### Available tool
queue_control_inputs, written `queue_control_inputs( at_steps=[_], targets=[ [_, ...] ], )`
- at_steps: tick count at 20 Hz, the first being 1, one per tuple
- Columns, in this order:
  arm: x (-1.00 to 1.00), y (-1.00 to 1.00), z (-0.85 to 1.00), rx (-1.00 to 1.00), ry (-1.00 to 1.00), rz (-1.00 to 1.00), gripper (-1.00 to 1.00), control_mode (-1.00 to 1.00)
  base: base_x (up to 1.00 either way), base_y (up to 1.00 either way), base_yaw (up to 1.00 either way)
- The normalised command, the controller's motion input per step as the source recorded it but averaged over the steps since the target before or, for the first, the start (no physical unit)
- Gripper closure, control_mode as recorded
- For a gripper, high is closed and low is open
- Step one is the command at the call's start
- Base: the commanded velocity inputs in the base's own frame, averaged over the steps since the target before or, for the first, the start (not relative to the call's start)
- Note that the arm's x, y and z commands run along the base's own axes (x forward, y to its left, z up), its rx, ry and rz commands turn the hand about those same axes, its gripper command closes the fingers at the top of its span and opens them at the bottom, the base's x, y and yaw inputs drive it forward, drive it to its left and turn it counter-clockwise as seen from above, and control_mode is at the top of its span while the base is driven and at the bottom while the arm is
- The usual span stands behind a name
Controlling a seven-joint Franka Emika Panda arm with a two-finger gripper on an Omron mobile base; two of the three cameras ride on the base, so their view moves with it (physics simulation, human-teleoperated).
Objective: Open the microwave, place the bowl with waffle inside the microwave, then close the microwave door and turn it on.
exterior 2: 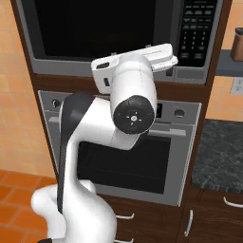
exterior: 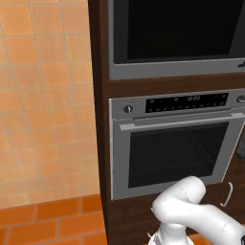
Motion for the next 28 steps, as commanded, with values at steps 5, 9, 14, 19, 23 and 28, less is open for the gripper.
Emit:
queue_control_inputs(
  at_steps=[5, 9, 14, 19, 23, 28],
  targets=[
    [0.00, -1.00, -0.89, -0.67, 0.01, 0.13, -1.00, -1.00, 0.00, 0.00, 0.00],
    [0.00, -0.91, -0.96, -0.62, -0.16, 0.11, -1.00, -1.00, 0.00, 0.00, 0.00],
    [0.05, -0.74, -0.36, -0.28, -0.10, -0.18, -1.00, -1.00, 0.00, 0.00, 0.00],
    [0.02, -0.26, 0.13, 0.30, 0.11, -0.56, -1.00, -1.00, 0.00, 0.00, 0.00],
    [0.00, -0.49, 0.28, 0.66, 0.16, -0.38, -1.00, -1.00, 0.00, 0.00, 0.00],
    [0.00, -0.62, 0.02, 0.92, 0.10, -0.13, -1.00, -1.00, 0.00, 0.00, 0.00]
  ],
)
